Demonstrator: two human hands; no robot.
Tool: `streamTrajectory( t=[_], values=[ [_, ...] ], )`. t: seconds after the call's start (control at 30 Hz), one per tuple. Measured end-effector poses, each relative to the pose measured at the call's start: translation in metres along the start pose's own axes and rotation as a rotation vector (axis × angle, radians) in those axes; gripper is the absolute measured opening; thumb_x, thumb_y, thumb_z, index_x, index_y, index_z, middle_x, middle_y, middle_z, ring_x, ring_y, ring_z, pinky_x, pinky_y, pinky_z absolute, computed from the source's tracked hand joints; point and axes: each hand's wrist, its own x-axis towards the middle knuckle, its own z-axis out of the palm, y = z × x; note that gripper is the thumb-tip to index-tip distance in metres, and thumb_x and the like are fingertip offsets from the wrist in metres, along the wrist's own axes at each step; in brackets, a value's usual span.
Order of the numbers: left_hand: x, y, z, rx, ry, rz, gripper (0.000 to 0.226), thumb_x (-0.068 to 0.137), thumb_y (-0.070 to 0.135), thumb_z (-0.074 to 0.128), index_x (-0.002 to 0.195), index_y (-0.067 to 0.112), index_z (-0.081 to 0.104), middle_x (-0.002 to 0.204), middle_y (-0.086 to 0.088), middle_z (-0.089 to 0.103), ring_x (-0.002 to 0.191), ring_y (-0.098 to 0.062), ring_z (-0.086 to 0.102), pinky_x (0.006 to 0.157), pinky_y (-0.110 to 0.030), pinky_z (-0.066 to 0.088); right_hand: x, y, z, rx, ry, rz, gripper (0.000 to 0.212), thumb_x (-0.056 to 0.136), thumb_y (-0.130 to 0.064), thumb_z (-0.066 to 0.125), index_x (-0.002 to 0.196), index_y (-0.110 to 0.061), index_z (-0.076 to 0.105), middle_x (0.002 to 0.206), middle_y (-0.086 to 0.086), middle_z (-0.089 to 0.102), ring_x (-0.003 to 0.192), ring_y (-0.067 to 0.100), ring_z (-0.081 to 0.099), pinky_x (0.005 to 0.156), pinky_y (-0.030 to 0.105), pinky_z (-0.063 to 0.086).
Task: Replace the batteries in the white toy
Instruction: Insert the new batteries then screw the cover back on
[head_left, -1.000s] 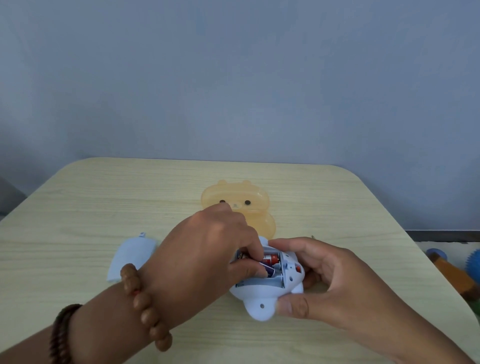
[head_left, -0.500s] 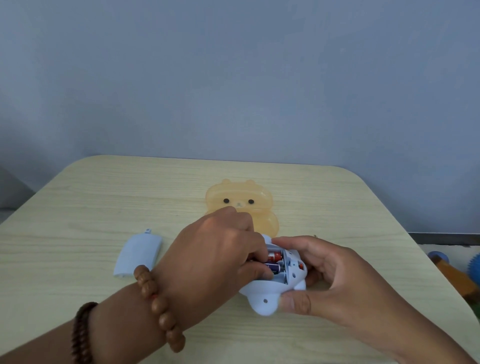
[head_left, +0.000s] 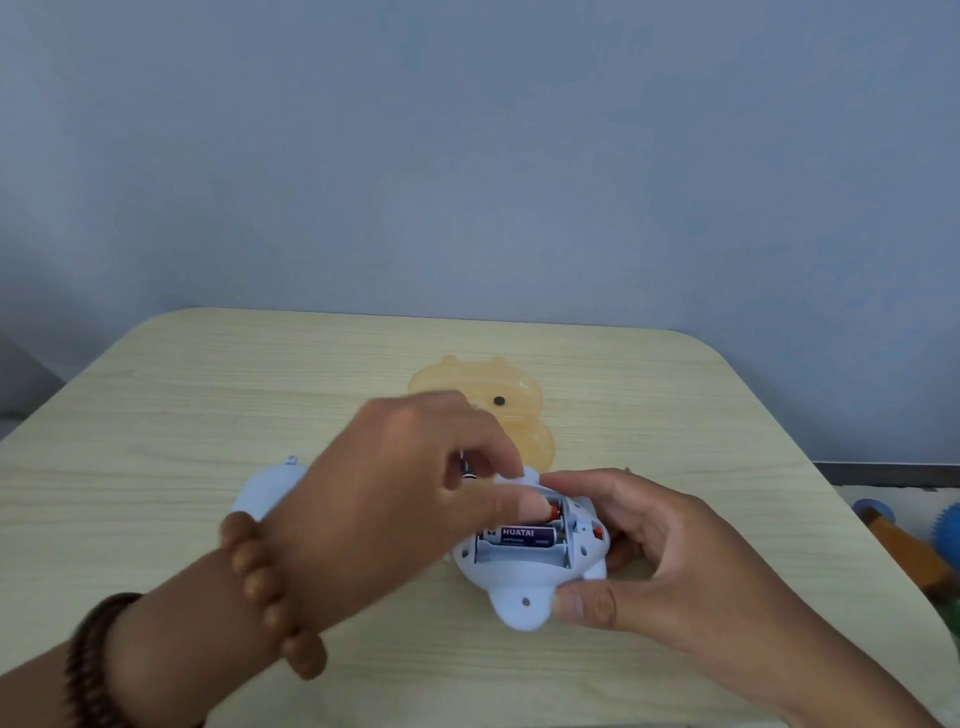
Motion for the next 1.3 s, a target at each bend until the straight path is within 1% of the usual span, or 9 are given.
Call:
streamTrajectory(
  t=[0.1, 0.2, 0.43, 0.6, 0.73, 0.83, 1.0, 1.2, 1.3],
  values=[
    [0.000, -0.005, -0.008, 0.009, 0.043, -0.124, 0.035, 0.065, 0.066, 0.068, 0.090, 0.041, 0.064, 0.085, 0.018, 0.066, 0.079, -0.002, 0.063, 0.058, -0.016, 0.048, 0.000, 0.001, 0.001, -0.020, 0.012, -0.001, 0.066, 0.065, -0.030, 0.094, 0.123, -0.043, 0.065, 0.119, -0.010, 0.076, 0.101, 0.014, 0.072, 0.084, 0.020, 0.055],
    [-0.004, -0.006, 0.003, -0.052, -0.070, -0.266, 0.044, 0.060, 0.065, 0.076, 0.095, 0.043, 0.061, 0.089, 0.022, 0.064, 0.073, 0.005, 0.064, 0.048, -0.014, 0.047, 0.000, 0.002, 0.002, -0.044, 0.016, 0.005, 0.069, 0.063, -0.036, 0.094, 0.124, -0.045, 0.063, 0.120, -0.011, 0.076, 0.102, 0.018, 0.071, 0.087, 0.029, 0.056],
    [-0.002, -0.013, 0.018, -0.133, -0.171, -0.349, 0.036, 0.064, 0.044, 0.084, 0.092, 0.039, 0.062, 0.085, 0.024, 0.069, 0.064, -0.001, 0.064, 0.051, -0.014, 0.050, -0.001, 0.004, 0.001, -0.043, 0.017, 0.002, 0.070, 0.066, -0.031, 0.095, 0.126, -0.045, 0.063, 0.124, -0.011, 0.074, 0.109, 0.022, 0.069, 0.099, 0.044, 0.055],
    [-0.001, -0.013, 0.020, -0.094, -0.177, -0.327, 0.037, 0.064, 0.044, 0.084, 0.092, 0.037, 0.060, 0.081, 0.017, 0.070, 0.068, 0.005, 0.063, 0.053, -0.010, 0.048, -0.001, 0.006, 0.002, -0.055, 0.028, -0.005, 0.069, 0.064, -0.030, 0.094, 0.124, -0.048, 0.063, 0.122, -0.012, 0.074, 0.108, 0.019, 0.070, 0.100, 0.044, 0.056],
    [0.001, -0.012, 0.007, -0.130, -0.212, -0.308, 0.043, 0.061, 0.056, 0.081, 0.095, 0.040, 0.061, 0.087, 0.020, 0.070, 0.071, 0.002, 0.066, 0.054, -0.017, 0.054, -0.001, 0.005, 0.001, -0.060, 0.031, -0.011, 0.069, 0.065, -0.031, 0.094, 0.124, -0.049, 0.062, 0.121, -0.013, 0.075, 0.107, 0.020, 0.069, 0.100, 0.046, 0.055],
    [-0.001, -0.022, -0.020, -0.001, -0.235, -0.272, 0.057, 0.056, 0.079, 0.066, 0.104, 0.051, 0.053, 0.102, 0.033, 0.062, 0.077, 0.005, 0.067, 0.057, -0.020, 0.053, -0.001, 0.008, 0.000, -0.070, 0.033, -0.008, 0.069, 0.067, -0.028, 0.094, 0.125, -0.049, 0.062, 0.121, -0.015, 0.075, 0.106, 0.019, 0.069, 0.099, 0.046, 0.054],
    [-0.015, -0.034, -0.031, 0.230, -0.348, -0.347, 0.065, 0.055, 0.072, 0.074, 0.110, 0.052, 0.045, 0.098, 0.025, 0.058, 0.087, 0.016, 0.056, 0.059, -0.014, 0.046, 0.000, 0.007, 0.002, -0.062, 0.037, -0.019, 0.069, 0.068, -0.028, 0.095, 0.126, -0.047, 0.062, 0.121, -0.013, 0.075, 0.108, 0.025, 0.068, 0.100, 0.049, 0.053],
    [-0.019, -0.030, -0.017, 0.246, -0.357, -0.382, 0.062, 0.057, 0.068, 0.075, 0.103, 0.043, 0.041, 0.091, 0.019, 0.059, 0.077, 0.003, 0.060, 0.062, -0.016, 0.046, 0.000, 0.009, 0.001, -0.050, 0.034, -0.035, 0.069, 0.065, -0.031, 0.094, 0.124, -0.048, 0.063, 0.120, -0.014, 0.076, 0.103, 0.018, 0.069, 0.085, 0.018, 0.053],
    [-0.023, -0.028, -0.010, 0.284, -0.316, -0.374, 0.046, 0.069, 0.053, 0.074, 0.099, 0.039, 0.042, 0.079, 0.014, 0.063, 0.073, -0.002, 0.061, 0.074, -0.030, 0.053, -0.001, 0.008, 0.001, -0.055, 0.029, -0.032, 0.069, 0.067, -0.026, 0.095, 0.125, -0.047, 0.064, 0.120, -0.014, 0.076, 0.102, 0.016, 0.070, 0.084, 0.015, 0.052]
  ],
)
